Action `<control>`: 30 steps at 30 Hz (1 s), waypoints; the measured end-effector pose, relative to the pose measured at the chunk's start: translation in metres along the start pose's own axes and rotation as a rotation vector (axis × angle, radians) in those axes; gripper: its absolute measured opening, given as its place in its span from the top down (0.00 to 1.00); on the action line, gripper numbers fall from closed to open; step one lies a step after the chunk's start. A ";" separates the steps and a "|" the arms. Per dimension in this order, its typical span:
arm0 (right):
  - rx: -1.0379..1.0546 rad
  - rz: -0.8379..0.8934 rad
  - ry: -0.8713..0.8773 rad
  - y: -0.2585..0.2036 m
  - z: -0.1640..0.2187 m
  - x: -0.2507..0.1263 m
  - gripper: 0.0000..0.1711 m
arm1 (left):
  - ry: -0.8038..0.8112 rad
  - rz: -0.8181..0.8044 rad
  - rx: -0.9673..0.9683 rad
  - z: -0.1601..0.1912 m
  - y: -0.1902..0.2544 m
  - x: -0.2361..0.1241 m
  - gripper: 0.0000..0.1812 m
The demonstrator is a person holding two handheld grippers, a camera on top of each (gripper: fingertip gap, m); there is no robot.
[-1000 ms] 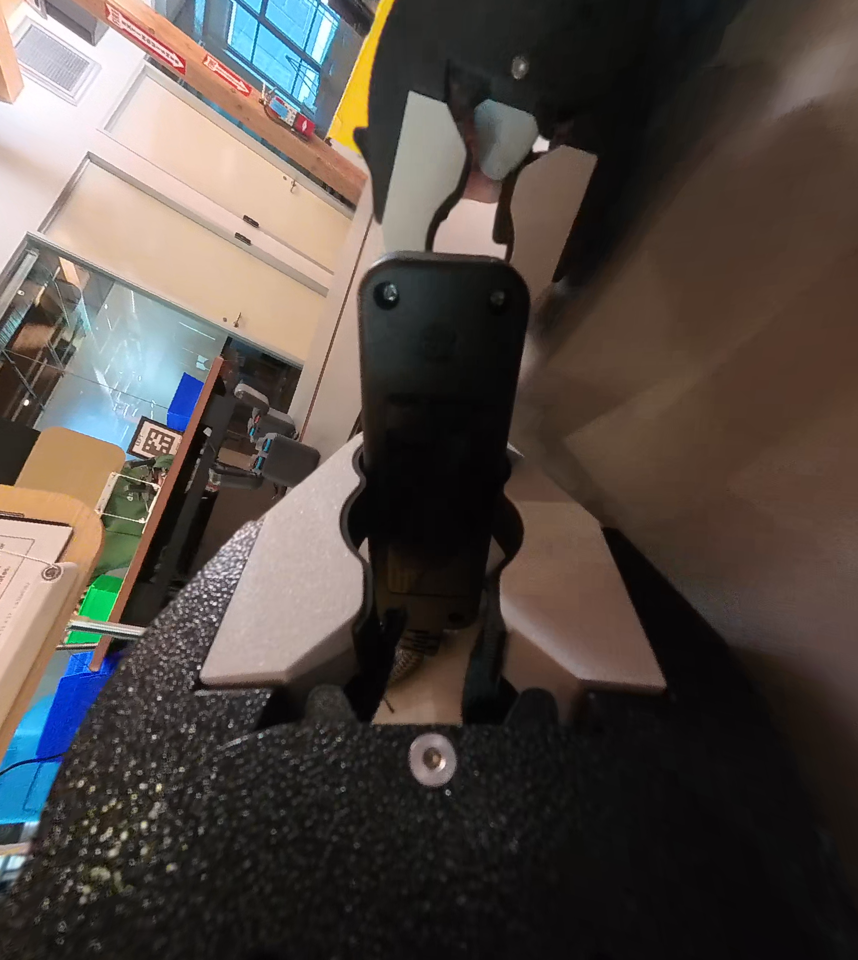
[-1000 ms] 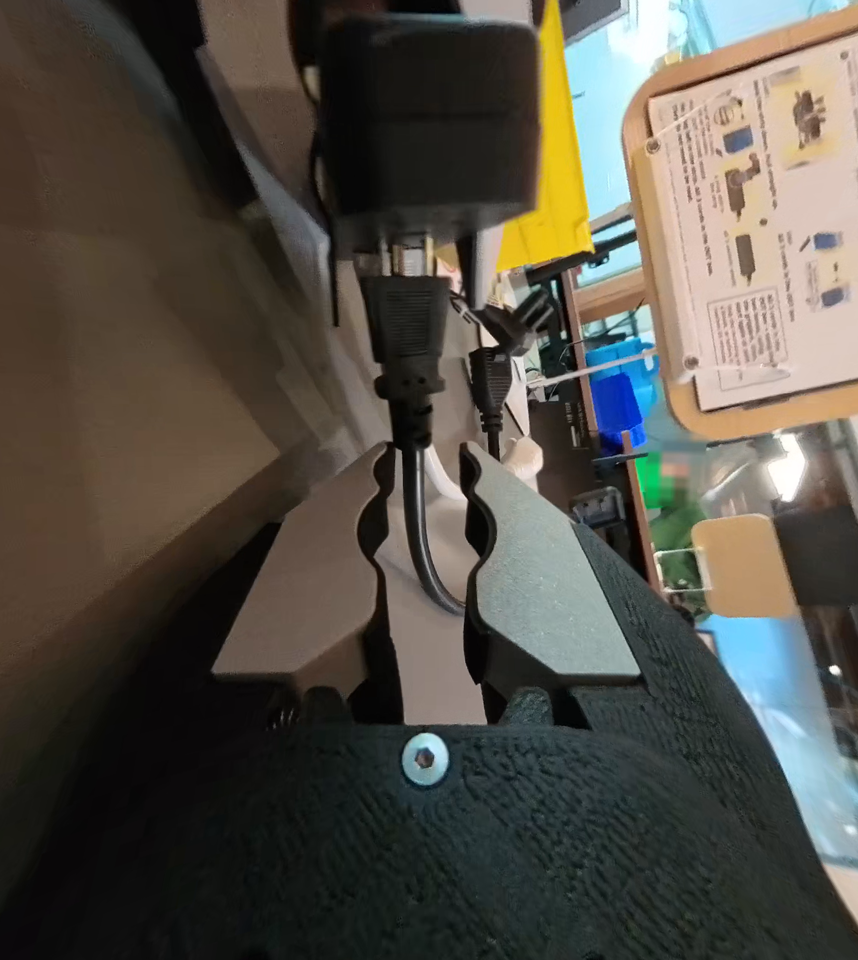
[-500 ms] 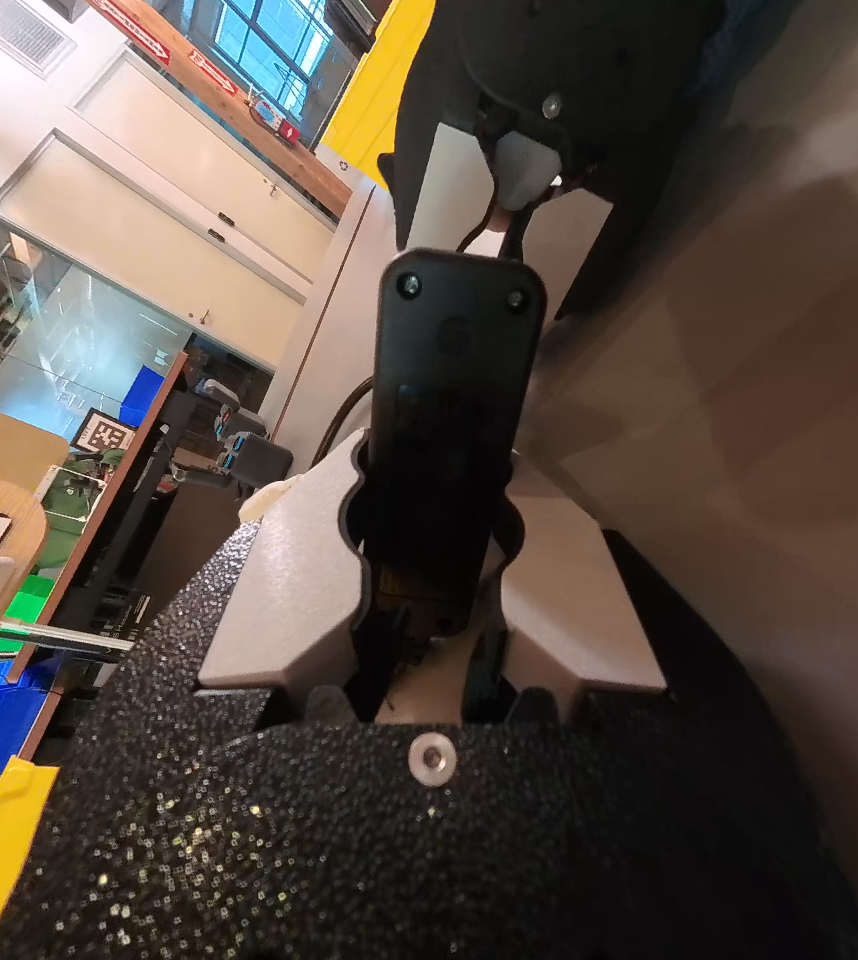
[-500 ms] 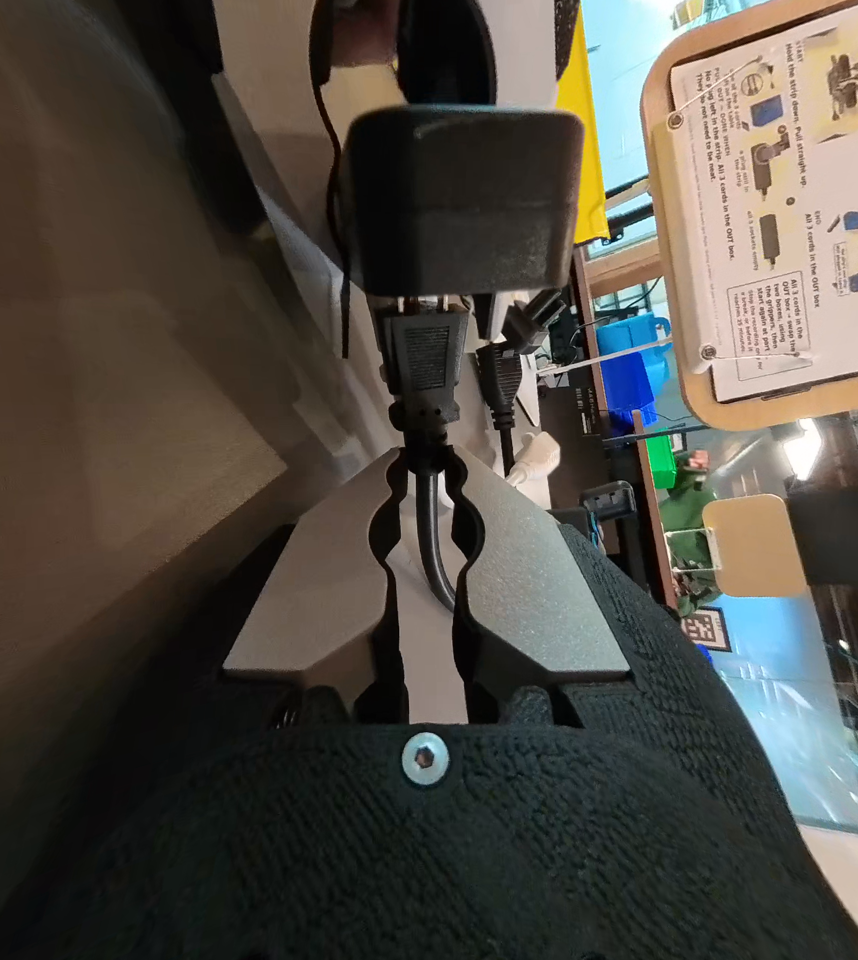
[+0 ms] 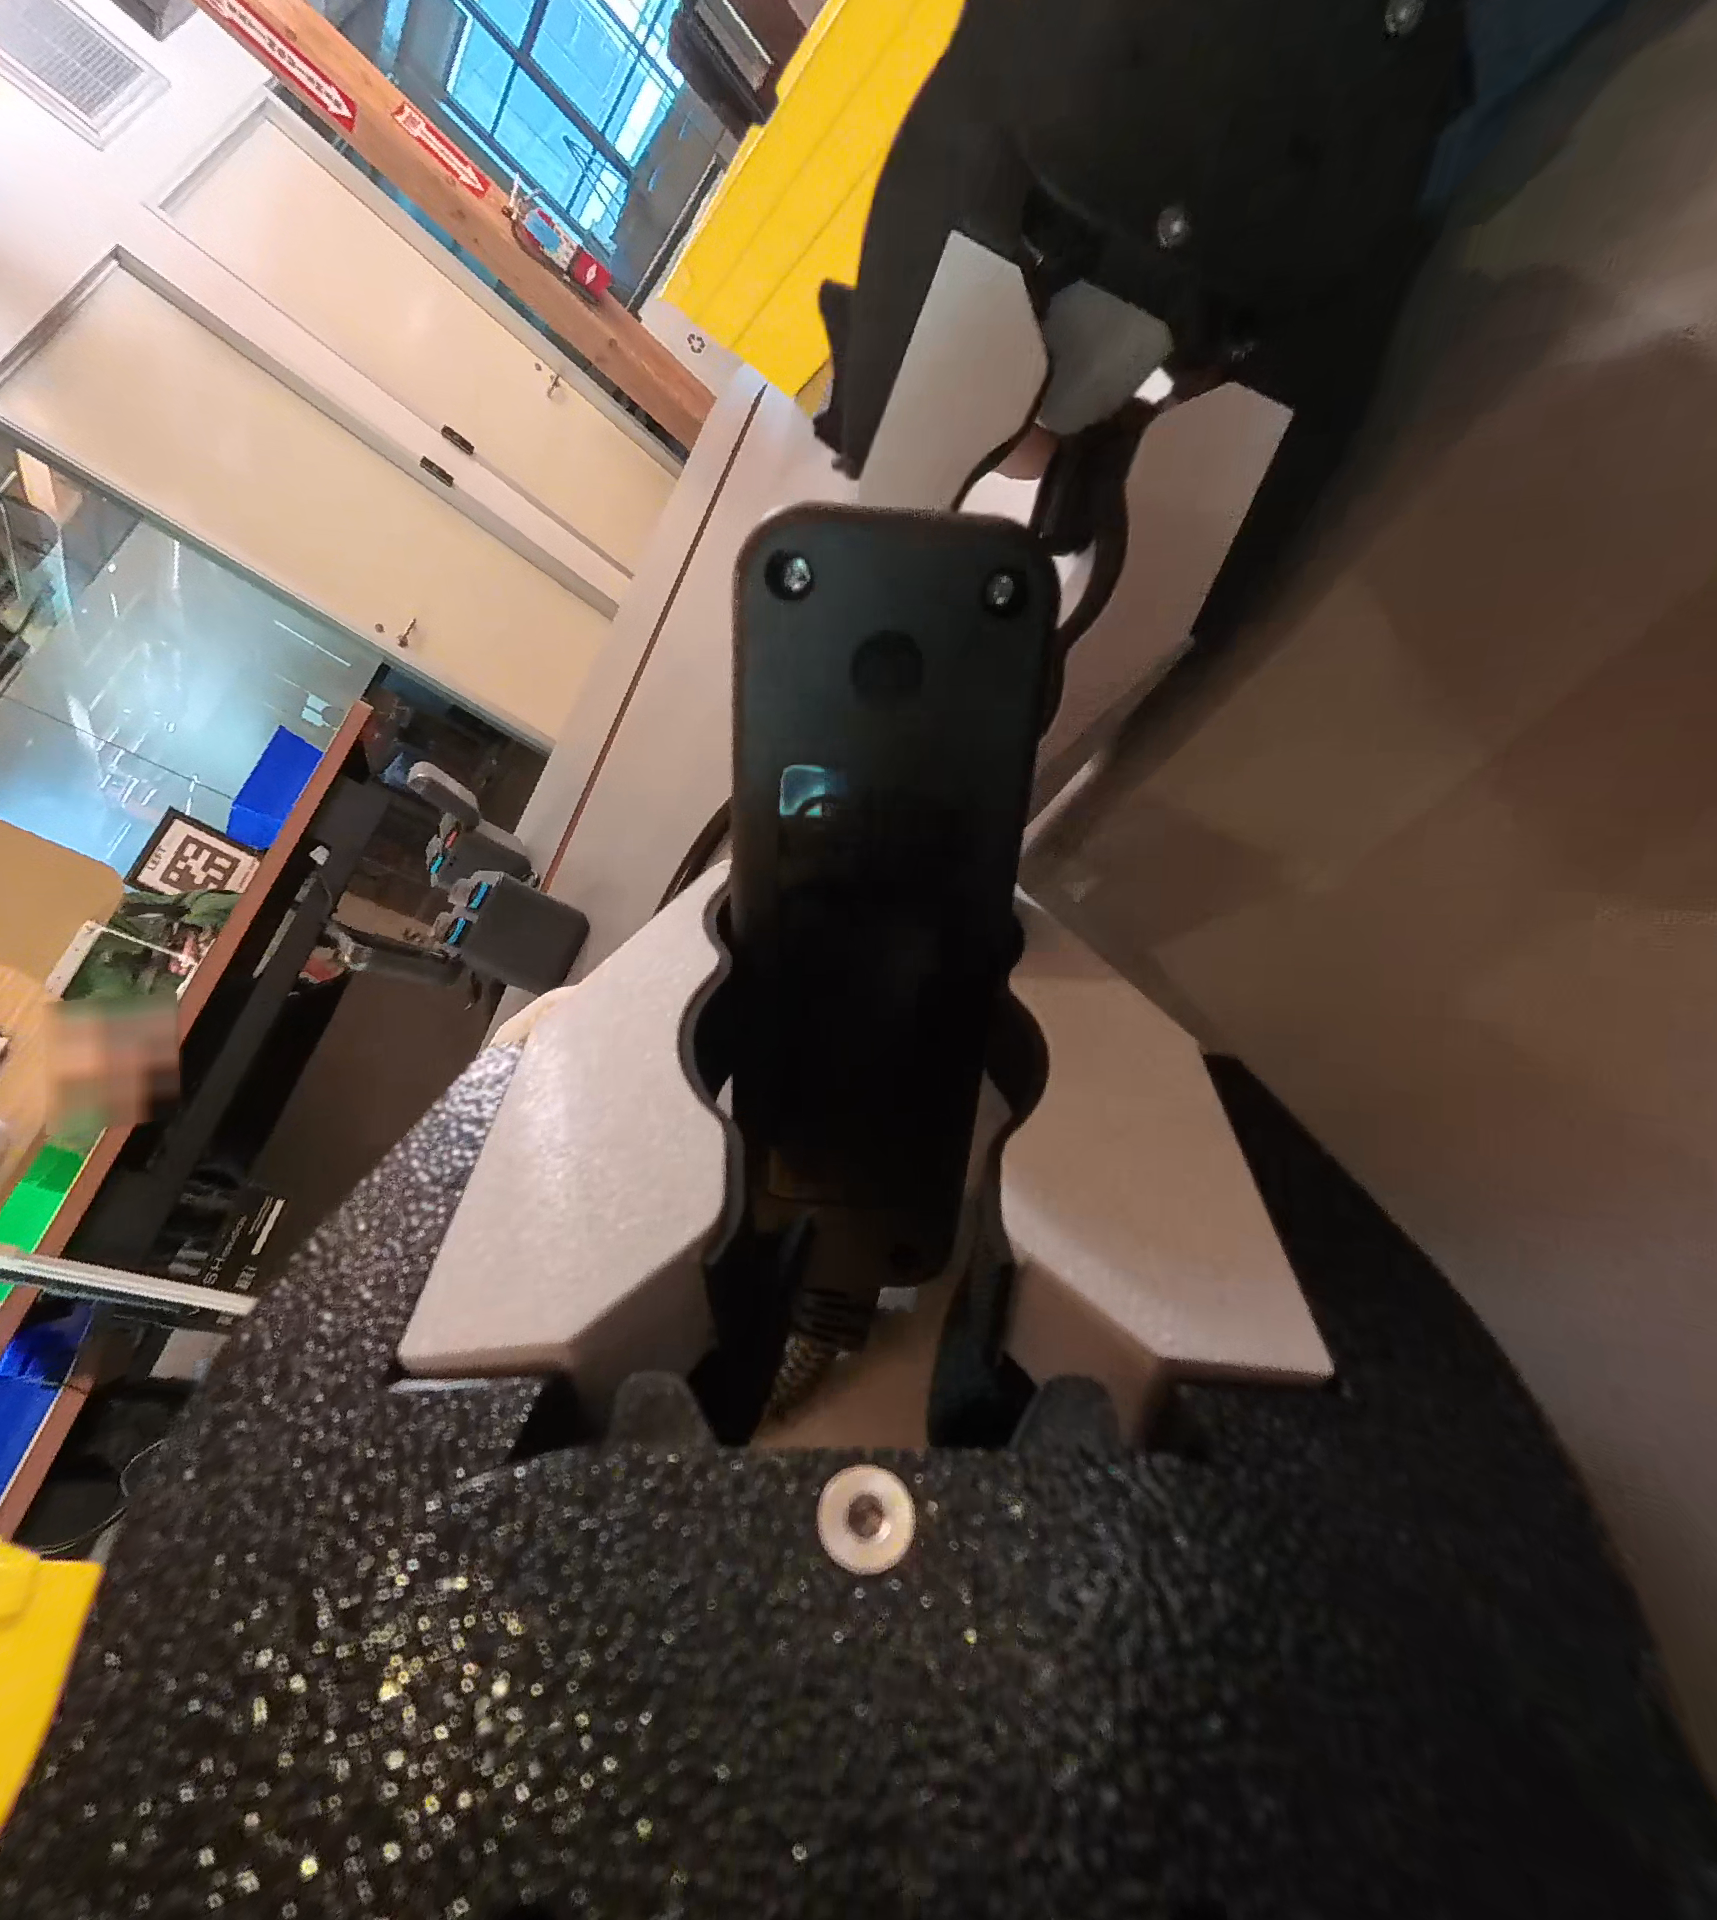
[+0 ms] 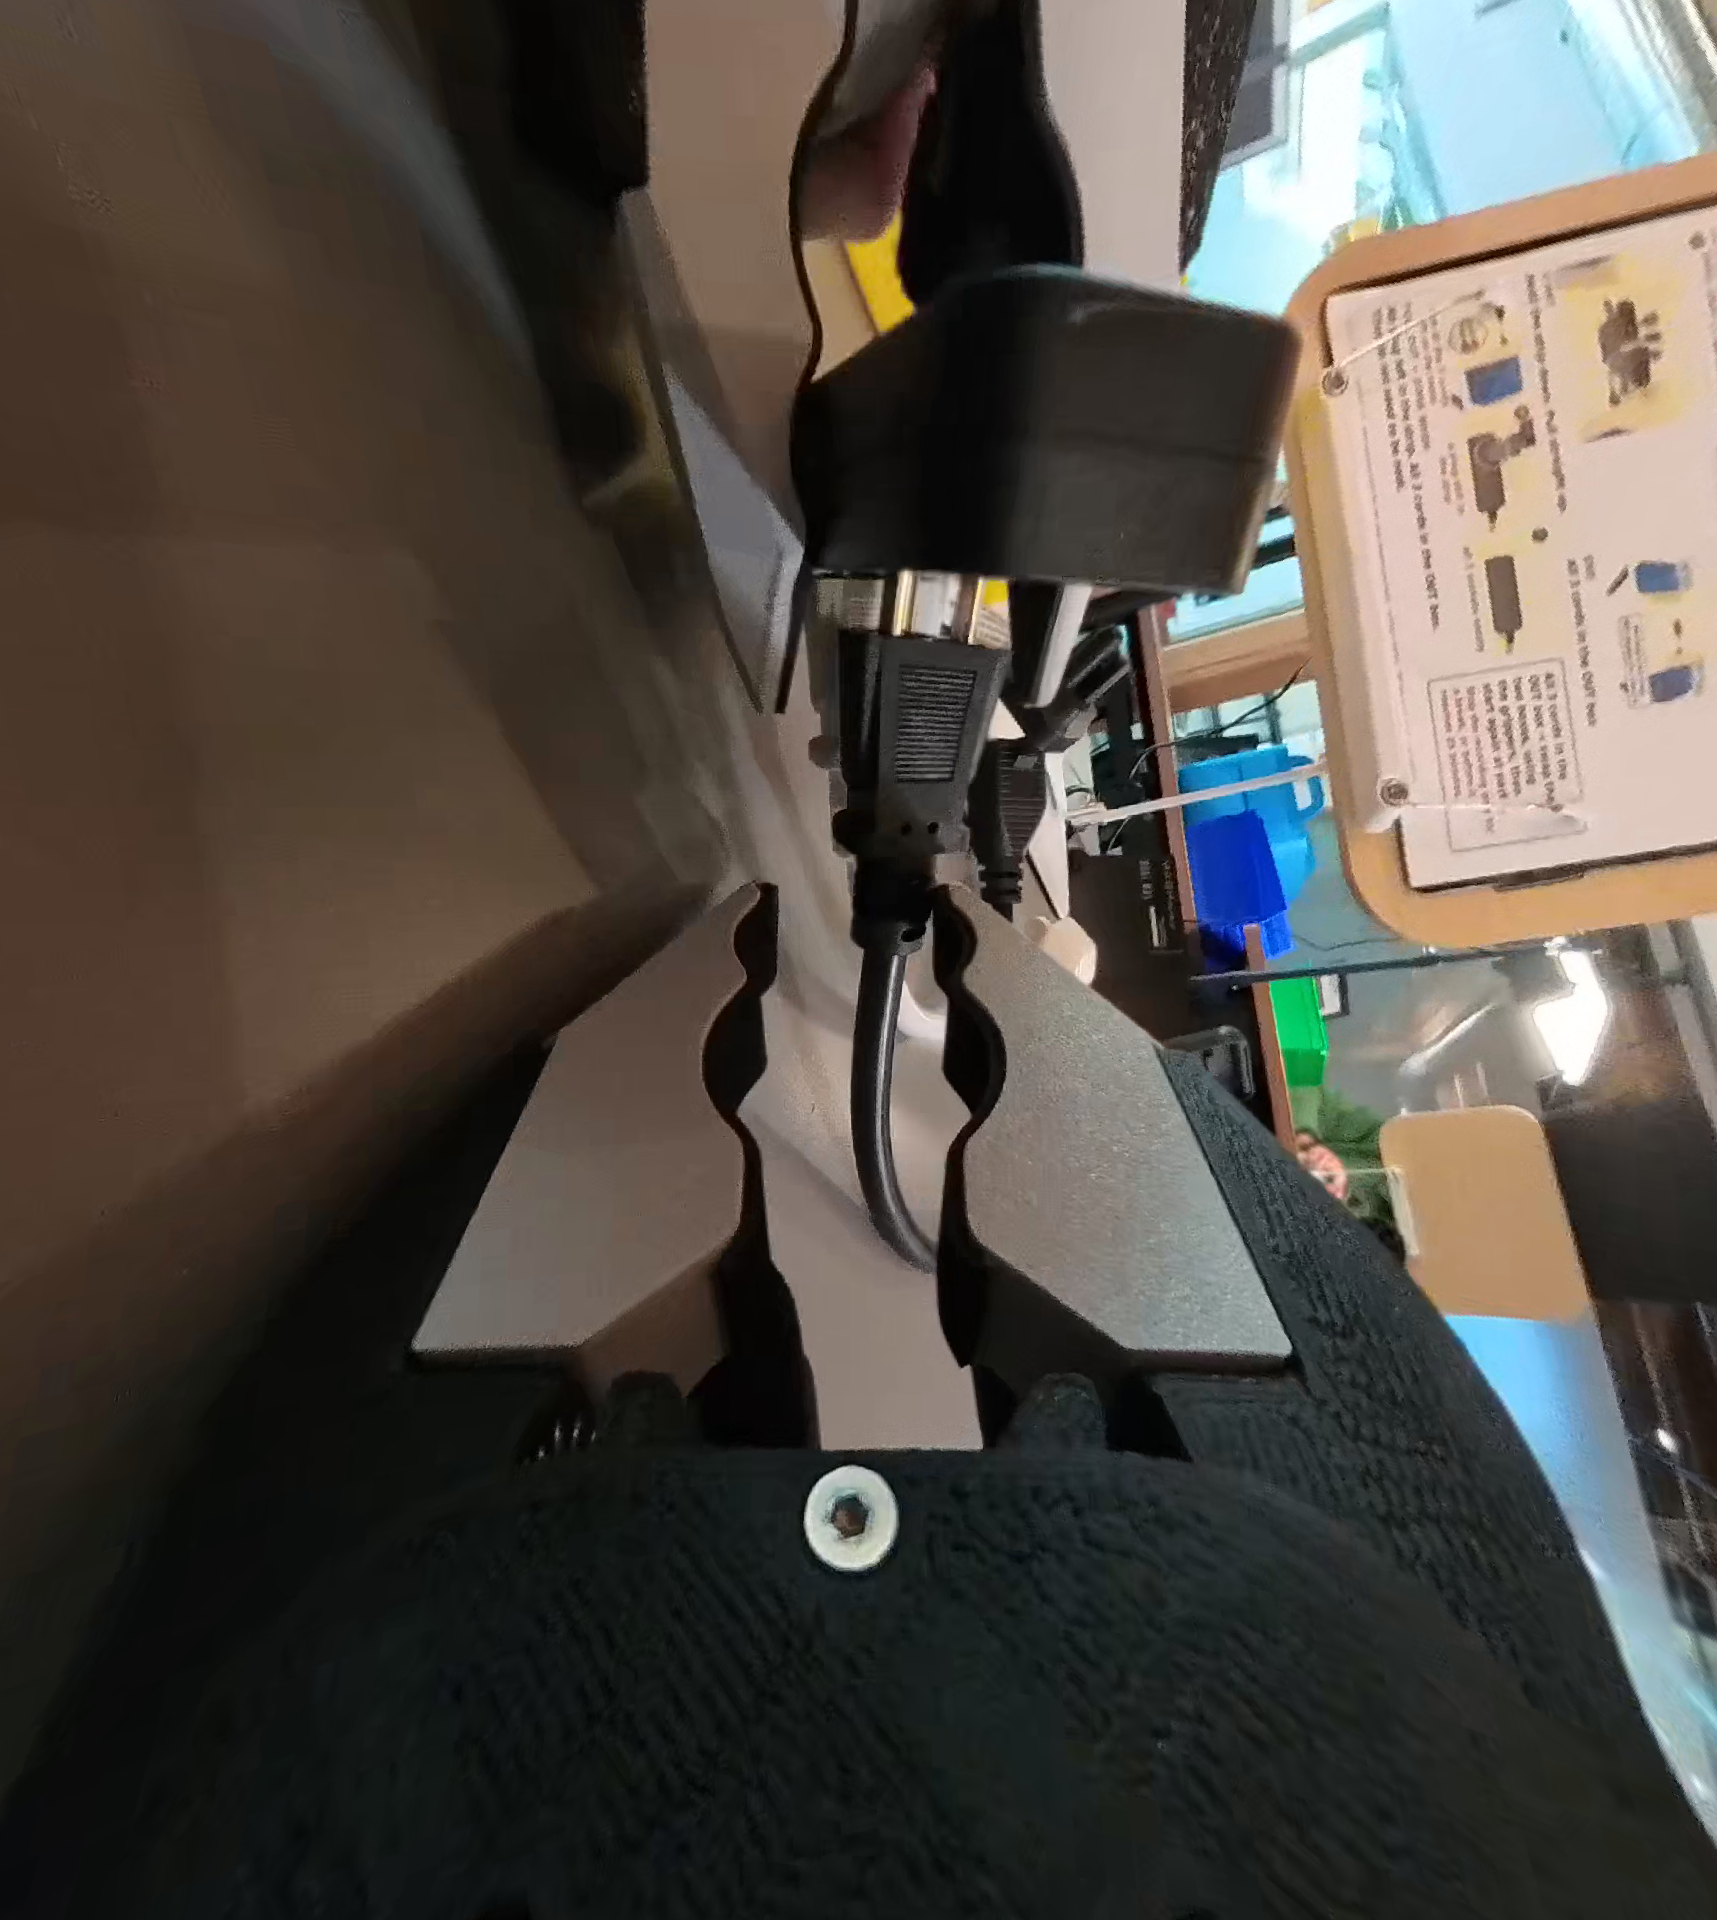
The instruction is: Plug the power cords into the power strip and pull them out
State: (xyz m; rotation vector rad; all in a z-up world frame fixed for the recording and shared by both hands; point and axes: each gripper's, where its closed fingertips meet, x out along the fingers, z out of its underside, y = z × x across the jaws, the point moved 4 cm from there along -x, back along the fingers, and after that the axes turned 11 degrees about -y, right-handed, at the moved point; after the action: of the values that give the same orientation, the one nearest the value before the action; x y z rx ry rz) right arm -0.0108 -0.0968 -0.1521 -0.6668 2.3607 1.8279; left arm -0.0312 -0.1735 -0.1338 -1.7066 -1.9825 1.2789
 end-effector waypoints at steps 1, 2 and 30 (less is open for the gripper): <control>0.002 -0.001 0.008 0.000 -0.001 0.000 0.83 | 0.005 0.004 -0.001 0.000 0.000 0.000 0.76; 0.013 -0.005 0.014 0.000 -0.002 0.000 0.83 | 0.011 0.007 -0.003 0.000 -0.001 0.000 0.76; 0.646 -0.152 -0.206 0.042 0.065 0.000 0.76 | 0.028 0.016 -0.266 -0.016 -0.040 0.066 0.76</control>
State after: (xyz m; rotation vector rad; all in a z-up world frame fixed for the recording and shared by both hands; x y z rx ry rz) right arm -0.0402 -0.0283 -0.1324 -0.5204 2.4584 0.9246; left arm -0.0674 -0.1051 -0.1188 -1.8469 -2.2090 1.0264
